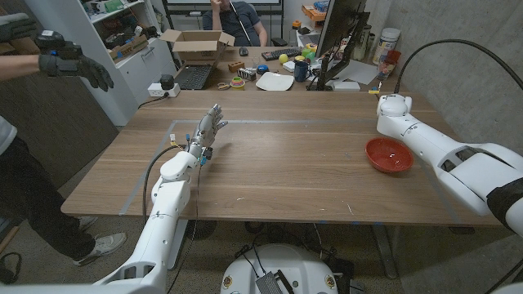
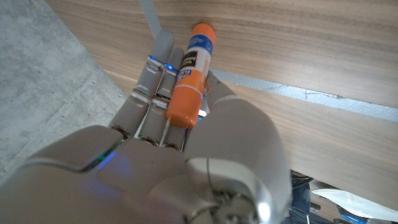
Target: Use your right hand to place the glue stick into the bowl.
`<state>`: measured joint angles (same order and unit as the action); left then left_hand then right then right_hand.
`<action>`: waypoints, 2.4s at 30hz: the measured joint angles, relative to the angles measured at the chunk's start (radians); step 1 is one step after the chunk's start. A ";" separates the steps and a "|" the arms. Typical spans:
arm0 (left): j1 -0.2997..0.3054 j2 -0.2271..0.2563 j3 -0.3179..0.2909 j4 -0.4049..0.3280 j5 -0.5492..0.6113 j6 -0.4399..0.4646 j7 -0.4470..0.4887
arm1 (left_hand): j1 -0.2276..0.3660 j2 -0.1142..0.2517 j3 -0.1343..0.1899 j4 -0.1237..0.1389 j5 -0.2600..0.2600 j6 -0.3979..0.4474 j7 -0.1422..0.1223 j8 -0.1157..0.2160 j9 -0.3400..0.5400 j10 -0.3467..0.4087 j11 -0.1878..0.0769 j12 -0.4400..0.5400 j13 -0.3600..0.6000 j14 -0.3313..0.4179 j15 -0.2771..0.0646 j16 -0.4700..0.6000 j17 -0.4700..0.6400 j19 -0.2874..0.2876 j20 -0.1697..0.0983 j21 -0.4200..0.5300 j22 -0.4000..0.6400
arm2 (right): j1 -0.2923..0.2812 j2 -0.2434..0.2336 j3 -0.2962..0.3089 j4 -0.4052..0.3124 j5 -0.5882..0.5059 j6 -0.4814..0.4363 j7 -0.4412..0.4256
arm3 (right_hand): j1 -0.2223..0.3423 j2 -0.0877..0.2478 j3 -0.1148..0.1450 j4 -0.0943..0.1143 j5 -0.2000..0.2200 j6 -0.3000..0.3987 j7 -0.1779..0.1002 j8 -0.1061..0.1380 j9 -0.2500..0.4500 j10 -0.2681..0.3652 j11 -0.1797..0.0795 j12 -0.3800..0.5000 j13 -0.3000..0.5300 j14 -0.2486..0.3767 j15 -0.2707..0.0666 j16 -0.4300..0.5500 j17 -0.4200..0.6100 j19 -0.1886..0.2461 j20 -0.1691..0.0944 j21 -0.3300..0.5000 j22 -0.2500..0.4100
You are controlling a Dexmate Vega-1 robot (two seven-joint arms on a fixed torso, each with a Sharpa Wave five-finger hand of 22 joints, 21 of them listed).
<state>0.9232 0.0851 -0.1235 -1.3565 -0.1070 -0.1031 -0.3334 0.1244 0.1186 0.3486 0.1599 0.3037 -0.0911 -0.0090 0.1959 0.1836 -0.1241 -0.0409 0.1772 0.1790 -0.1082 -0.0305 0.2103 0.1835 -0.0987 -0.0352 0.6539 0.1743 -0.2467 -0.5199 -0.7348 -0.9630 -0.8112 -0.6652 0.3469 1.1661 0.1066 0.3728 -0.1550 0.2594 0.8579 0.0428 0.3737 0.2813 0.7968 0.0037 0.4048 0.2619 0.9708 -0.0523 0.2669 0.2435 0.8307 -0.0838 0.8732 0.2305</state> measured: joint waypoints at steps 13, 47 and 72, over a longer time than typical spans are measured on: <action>0.006 -0.002 0.000 -0.004 0.000 0.001 -0.003 | 0.000 0.000 -0.005 -0.001 0.000 0.000 0.000 0.000 0.000 0.000 0.000 0.000 0.000 0.000 0.000 0.000 0.000 0.000 0.000 0.000 0.000 | -0.041 -0.033 0.029 -0.118 -0.010 0.001 -0.017 | 0.018 -0.011 0.000 0.000 -0.001 0.011 0.000 0.011 0.013 0.015 0.003 0.010 0.012 0.012 0.009 0.000 -0.007 0.003 0.003 0.019 0.000; -0.005 -0.004 0.002 0.010 -0.001 0.000 -0.012 | -0.005 -0.005 -0.007 0.002 0.000 0.000 0.000 0.000 0.000 0.000 0.000 0.000 0.000 0.000 0.000 0.000 0.000 0.002 0.002 -0.008 0.000 | -0.137 -0.071 0.147 -0.349 -0.108 0.008 0.004 | 0.020 0.003 -0.027 0.027 -0.010 0.027 0.006 0.009 0.028 0.036 0.014 0.017 0.028 0.028 0.007 -0.001 -0.004 0.005 0.005 0.041 -0.003; -0.027 -0.005 0.005 0.041 0.007 -0.011 -0.026 | -0.005 -0.005 -0.009 0.000 0.000 0.000 0.000 0.000 0.000 0.000 0.000 0.000 0.000 0.000 0.000 0.000 0.000 0.002 0.002 -0.018 0.000 | -0.236 -0.100 0.241 -0.511 -0.148 0.021 0.010 | 0.020 0.003 -0.039 0.039 -0.010 0.037 0.005 0.011 0.032 0.048 0.012 0.021 0.034 0.043 -0.003 -0.001 0.001 0.019 -0.002 0.048 -0.012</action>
<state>0.8964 0.0803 -0.1181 -1.3152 -0.1005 -0.1145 -0.3594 0.1190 0.1132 0.3400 0.1597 0.3036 -0.0910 -0.0091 0.1962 0.1835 -0.1240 -0.0410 0.1772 0.1791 -0.1082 -0.0305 0.2104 0.1835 -0.0969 -0.0334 0.6358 0.1743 -0.4829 -0.6195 -0.4936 -1.4742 -0.9592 -0.6444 0.3571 1.1861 0.1098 0.3336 -0.1159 0.2492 0.8953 0.0482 0.3850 0.3137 0.8451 0.0162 0.4258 0.2962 1.0139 -0.0556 0.2659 0.2442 0.8500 -0.0858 0.9217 0.2182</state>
